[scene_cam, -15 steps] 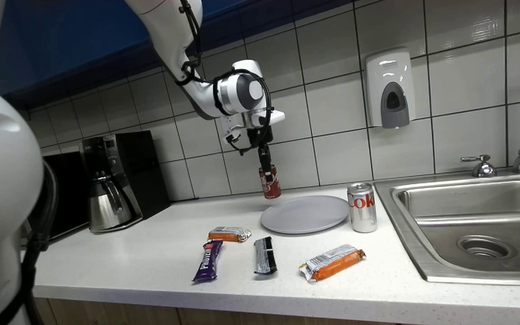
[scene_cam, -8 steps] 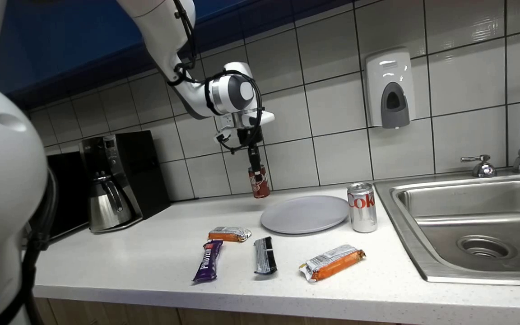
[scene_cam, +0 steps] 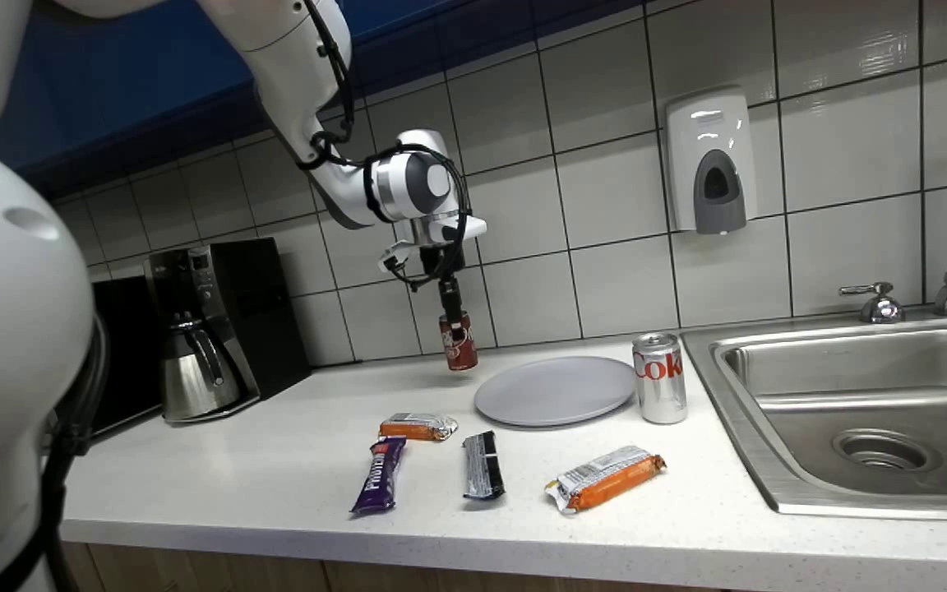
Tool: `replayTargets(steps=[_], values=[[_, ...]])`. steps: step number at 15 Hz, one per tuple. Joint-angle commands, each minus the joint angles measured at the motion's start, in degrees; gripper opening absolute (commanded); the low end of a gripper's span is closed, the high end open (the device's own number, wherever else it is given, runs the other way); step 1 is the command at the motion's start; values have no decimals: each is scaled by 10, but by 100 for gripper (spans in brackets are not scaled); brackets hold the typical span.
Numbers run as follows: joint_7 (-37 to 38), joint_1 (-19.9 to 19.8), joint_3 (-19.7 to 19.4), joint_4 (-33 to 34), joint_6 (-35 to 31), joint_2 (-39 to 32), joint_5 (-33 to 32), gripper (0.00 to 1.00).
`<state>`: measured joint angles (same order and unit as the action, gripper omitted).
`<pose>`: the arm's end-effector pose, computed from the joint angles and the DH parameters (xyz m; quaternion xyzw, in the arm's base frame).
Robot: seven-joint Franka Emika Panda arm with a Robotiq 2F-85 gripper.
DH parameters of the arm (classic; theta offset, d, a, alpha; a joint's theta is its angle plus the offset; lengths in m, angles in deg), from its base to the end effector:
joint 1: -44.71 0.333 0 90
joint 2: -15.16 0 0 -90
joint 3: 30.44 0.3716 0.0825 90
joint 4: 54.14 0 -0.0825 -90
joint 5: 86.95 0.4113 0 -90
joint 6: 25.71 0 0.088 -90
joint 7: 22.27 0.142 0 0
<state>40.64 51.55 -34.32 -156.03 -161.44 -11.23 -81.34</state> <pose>0.7174 0.0450 0.3105 -0.8497 0.5227 -0.0434 0.0539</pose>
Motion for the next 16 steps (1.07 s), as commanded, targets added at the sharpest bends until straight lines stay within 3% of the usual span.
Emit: replayTargets(steps=[1,12,13,16], values=[[-10,-1,4,29,23,-16,-6,39],[-14,2,3,42,28,-44,-5,39],[-12,3,2,43,35,-43,-6,89],[-17,2,2,43,45,-35,-9,100]])
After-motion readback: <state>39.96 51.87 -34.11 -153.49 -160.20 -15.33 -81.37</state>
